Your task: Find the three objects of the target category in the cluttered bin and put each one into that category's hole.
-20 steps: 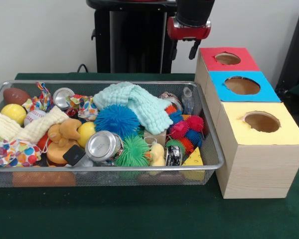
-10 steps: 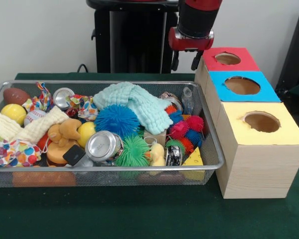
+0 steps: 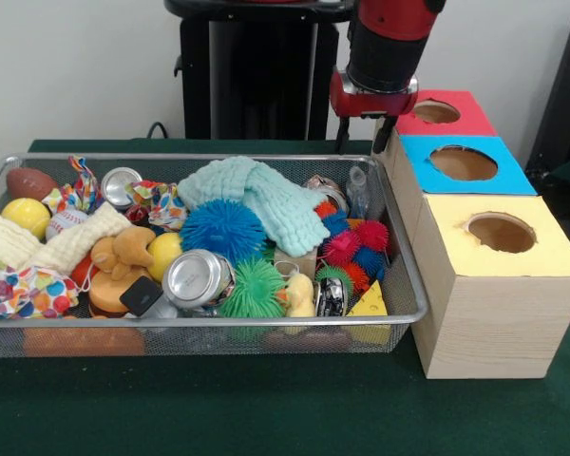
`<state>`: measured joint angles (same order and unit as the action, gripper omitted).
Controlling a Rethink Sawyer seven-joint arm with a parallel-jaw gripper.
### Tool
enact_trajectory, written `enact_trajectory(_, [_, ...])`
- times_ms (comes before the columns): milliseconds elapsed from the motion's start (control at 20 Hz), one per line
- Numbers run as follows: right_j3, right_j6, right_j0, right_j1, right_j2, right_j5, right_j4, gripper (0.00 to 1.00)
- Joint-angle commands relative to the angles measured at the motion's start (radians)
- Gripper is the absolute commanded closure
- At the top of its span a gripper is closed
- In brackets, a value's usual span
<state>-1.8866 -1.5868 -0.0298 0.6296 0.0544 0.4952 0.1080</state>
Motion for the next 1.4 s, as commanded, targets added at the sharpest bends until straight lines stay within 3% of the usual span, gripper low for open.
enact_trajectory(50, [0.103,-0.174,0.002,-0.093,-0.062,0.03,-0.058,0.0])
enact_trajectory(800, [0.047,-0.19,-0.029,-0.173,-0.083,-0.133,-0.07,0.0])
enact_trajectory(1400, [0.061,-0.193,-0.05,-0.211,-0.104,-0.238,-0.064,0.0])
